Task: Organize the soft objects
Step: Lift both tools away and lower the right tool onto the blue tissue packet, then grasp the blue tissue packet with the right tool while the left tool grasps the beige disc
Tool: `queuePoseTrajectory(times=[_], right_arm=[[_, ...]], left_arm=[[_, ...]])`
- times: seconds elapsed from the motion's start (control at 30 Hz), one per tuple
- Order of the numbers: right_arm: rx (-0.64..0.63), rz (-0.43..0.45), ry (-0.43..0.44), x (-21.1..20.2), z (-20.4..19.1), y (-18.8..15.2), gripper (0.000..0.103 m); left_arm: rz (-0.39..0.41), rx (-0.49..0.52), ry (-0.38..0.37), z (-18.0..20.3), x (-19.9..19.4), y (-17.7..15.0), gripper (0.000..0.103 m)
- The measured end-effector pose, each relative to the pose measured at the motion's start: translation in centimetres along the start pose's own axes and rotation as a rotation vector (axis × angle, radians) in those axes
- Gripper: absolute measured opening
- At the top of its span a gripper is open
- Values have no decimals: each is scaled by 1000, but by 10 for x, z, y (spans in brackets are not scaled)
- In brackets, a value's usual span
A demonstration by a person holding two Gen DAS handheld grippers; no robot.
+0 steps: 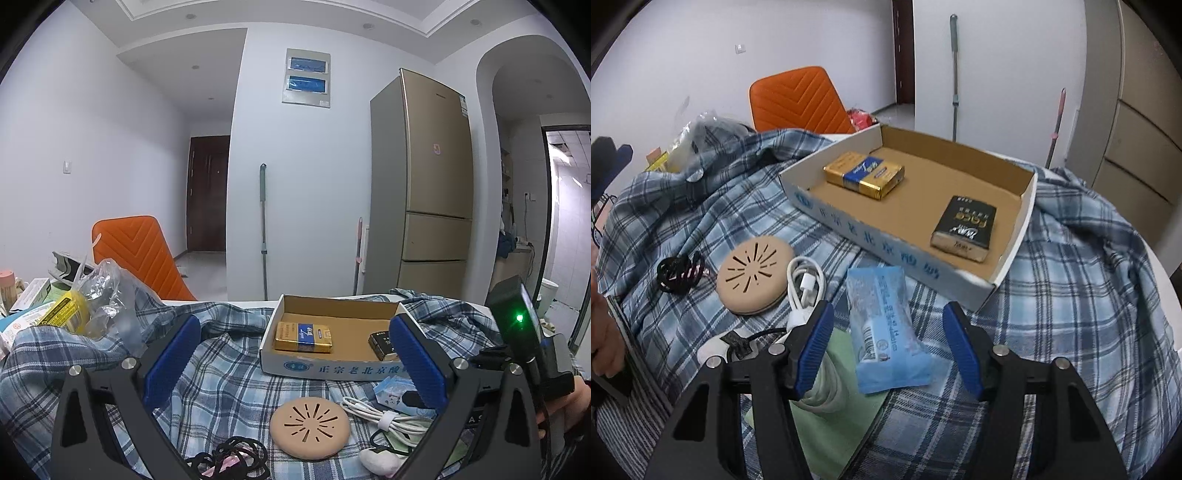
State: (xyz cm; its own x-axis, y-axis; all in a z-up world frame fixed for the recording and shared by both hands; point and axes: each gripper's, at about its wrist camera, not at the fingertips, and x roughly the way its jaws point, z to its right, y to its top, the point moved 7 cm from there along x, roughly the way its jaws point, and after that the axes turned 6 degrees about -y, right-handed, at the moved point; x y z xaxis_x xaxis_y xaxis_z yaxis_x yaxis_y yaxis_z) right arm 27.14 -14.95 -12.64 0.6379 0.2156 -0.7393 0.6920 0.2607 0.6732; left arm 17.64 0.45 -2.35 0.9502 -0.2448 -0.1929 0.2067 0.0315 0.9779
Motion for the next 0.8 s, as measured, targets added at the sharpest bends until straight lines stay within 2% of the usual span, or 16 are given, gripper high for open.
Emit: queuePoseTrajectory(times=[0.2,0.27,0.4,0.5,0.63,0.7,0.8], right_arm=[[-24,-54,-43,10,-2,-6,57],[-29,-55,-40,10,-4,-6,54],[-33,-68,-37,13,-6,-6,40],[-34,-61,-33,12,-6,-5,38],[-30,34,-24,-8,-7,3,38],[-23,114,-16,-24,-7,8,38],[-17,205,-15,-44,-6,13,38]], left_arm=[[-26,-10,5,-3,6,-4,103],[-31,-15,5,-4,6,-5,103],[-32,-13,5,-4,6,-6,103],[-44,-12,3,-5,8,-6,103],[-83,-26,19,-8,14,-8,103],[-128,-28,11,-10,21,-10,103],[-237,-22,-49,-9,35,-18,103]])
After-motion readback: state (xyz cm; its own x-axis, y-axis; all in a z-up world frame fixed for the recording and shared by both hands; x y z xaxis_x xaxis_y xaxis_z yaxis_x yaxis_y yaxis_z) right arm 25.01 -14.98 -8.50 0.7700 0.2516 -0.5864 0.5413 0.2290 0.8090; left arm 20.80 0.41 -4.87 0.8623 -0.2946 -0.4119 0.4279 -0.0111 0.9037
